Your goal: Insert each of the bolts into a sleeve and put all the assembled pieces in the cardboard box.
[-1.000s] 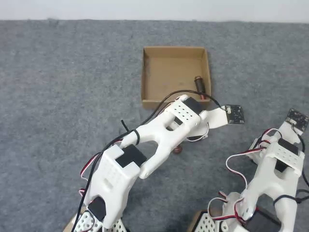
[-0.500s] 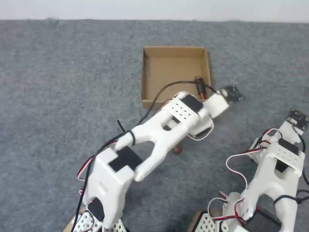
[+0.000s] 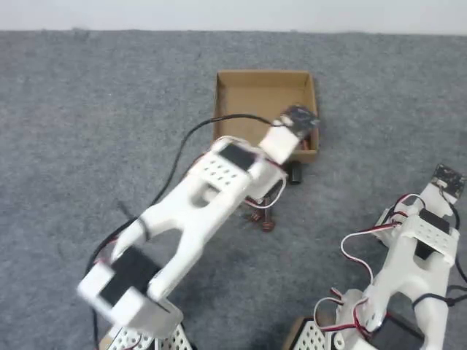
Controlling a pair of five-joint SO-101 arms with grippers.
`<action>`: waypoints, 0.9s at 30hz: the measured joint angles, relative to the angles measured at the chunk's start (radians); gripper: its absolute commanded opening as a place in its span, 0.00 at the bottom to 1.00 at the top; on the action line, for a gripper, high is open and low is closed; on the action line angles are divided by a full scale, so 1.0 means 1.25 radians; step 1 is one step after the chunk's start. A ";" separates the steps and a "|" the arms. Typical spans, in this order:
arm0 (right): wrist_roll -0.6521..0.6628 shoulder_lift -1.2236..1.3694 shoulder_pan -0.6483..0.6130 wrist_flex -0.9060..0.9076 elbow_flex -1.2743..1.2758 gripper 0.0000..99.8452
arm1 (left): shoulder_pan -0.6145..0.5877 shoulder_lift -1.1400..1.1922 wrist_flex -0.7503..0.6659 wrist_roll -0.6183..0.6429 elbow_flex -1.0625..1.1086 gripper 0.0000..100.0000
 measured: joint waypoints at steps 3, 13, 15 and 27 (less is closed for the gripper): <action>0.000 0.000 0.000 0.000 0.000 0.01 | -0.022 -0.115 -0.063 0.050 0.115 0.02; 0.000 0.000 0.000 0.000 0.000 0.01 | -0.168 -0.385 -0.163 0.222 0.399 0.02; 0.000 0.000 0.000 0.000 0.000 0.01 | -0.200 -0.411 -0.184 0.252 0.446 0.02; 0.000 0.000 0.000 0.000 0.006 0.01 | -0.322 -0.433 -0.196 0.376 0.538 0.14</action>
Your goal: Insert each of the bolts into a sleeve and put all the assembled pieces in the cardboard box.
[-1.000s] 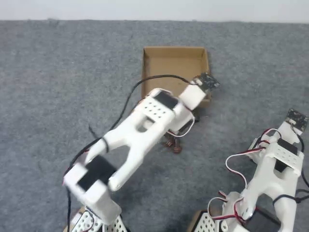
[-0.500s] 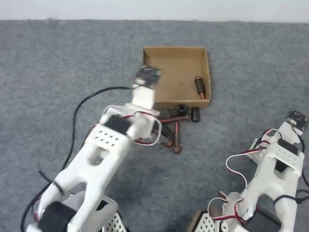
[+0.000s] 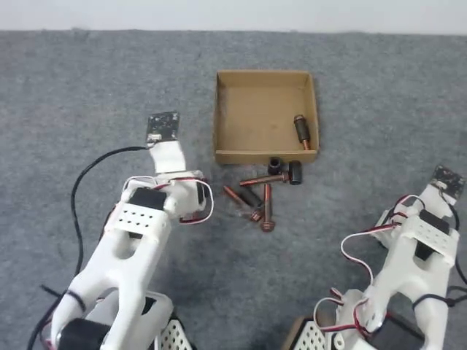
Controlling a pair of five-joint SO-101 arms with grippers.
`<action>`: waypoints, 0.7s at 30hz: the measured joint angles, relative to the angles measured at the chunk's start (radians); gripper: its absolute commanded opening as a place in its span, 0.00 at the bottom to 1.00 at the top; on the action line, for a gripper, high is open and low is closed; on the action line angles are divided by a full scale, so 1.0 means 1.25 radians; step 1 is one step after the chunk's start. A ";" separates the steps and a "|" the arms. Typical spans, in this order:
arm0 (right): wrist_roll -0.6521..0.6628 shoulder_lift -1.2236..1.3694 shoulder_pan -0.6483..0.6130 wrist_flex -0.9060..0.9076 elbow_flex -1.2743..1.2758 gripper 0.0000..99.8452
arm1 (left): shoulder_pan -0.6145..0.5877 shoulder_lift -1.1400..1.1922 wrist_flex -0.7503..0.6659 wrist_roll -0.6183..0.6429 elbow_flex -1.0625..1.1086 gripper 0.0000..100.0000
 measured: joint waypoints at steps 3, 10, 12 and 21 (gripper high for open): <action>0.000 0.000 0.000 0.000 0.000 0.01 | -0.002 -0.002 0.000 0.004 0.000 0.14; 0.000 0.000 0.000 0.000 0.000 0.01 | -0.005 -0.002 0.000 0.004 0.000 0.09; 0.000 0.000 0.000 0.000 0.000 0.01 | -0.005 0.009 0.002 0.000 -0.002 0.09; 0.000 0.000 0.000 0.000 0.000 0.01 | -0.005 0.221 0.005 -0.009 -0.102 0.08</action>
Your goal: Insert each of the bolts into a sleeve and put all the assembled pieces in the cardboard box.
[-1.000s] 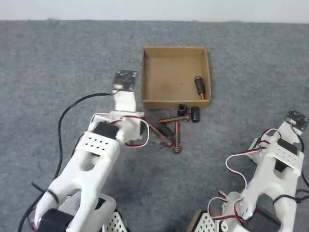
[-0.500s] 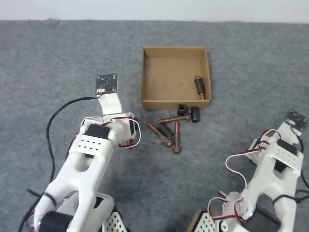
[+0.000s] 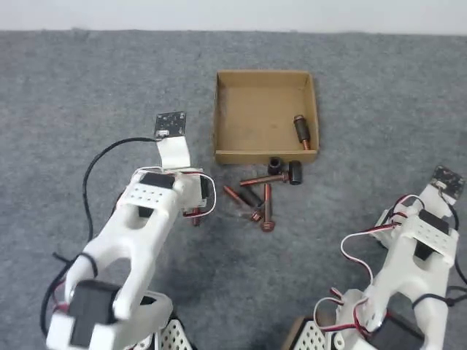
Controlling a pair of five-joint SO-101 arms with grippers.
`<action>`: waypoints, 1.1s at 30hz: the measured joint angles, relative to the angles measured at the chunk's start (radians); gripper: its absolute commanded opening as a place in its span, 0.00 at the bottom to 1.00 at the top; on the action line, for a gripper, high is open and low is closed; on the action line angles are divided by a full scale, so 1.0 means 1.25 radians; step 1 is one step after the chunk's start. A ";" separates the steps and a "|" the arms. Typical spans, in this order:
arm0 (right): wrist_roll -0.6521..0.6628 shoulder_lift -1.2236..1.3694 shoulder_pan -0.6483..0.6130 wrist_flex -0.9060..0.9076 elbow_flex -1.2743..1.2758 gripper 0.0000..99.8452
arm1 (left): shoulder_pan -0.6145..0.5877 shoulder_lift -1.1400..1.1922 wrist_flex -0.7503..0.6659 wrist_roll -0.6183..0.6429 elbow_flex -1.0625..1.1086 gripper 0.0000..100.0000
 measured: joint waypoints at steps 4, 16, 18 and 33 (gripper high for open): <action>0.000 0.000 0.000 0.000 0.000 0.01 | 0.000 0.042 0.000 0.000 -0.032 0.08; 0.000 0.000 0.000 0.000 0.000 0.01 | 0.000 0.199 0.059 0.025 -0.164 0.08; 0.000 0.000 0.000 0.000 0.000 0.01 | 0.000 0.230 0.076 0.031 -0.191 0.08; 0.000 0.000 0.000 0.009 0.000 0.01 | 0.000 0.285 0.093 0.032 -0.245 0.01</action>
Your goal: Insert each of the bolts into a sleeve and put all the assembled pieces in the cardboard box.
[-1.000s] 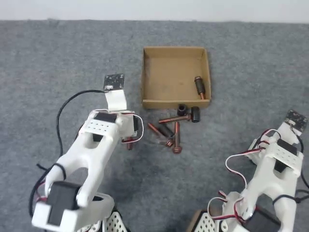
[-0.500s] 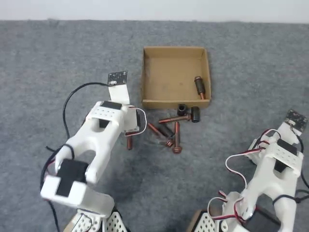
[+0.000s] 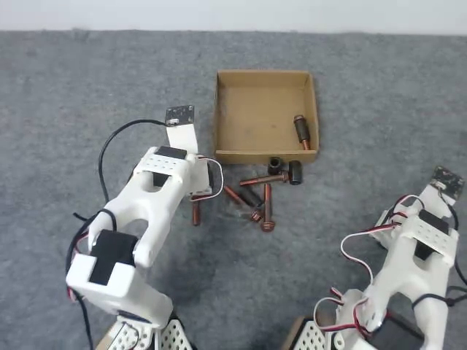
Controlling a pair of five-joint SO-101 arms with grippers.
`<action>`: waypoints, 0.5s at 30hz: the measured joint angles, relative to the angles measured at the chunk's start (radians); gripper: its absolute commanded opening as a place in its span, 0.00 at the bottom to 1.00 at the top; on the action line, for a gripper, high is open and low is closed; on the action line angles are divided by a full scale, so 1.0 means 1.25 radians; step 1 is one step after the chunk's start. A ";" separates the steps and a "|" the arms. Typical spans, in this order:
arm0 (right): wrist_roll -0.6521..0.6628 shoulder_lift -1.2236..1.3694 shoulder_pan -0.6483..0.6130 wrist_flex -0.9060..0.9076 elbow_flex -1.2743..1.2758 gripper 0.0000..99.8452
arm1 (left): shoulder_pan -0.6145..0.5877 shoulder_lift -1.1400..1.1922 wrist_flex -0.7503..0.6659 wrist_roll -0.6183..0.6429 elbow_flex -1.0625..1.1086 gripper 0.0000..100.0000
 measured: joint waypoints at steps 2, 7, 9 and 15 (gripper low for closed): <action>0.000 0.000 0.000 0.000 0.000 0.01 | 0.001 0.000 0.000 0.002 0.000 0.01; 0.000 0.000 0.000 0.000 0.000 0.01 | 0.001 0.000 -0.001 0.002 0.000 0.01; 0.000 0.000 0.000 0.000 0.000 0.01 | 0.001 0.000 -0.001 0.002 0.000 0.01; 0.000 0.000 0.000 0.000 0.000 0.01 | 0.001 0.000 -0.001 0.002 0.000 0.01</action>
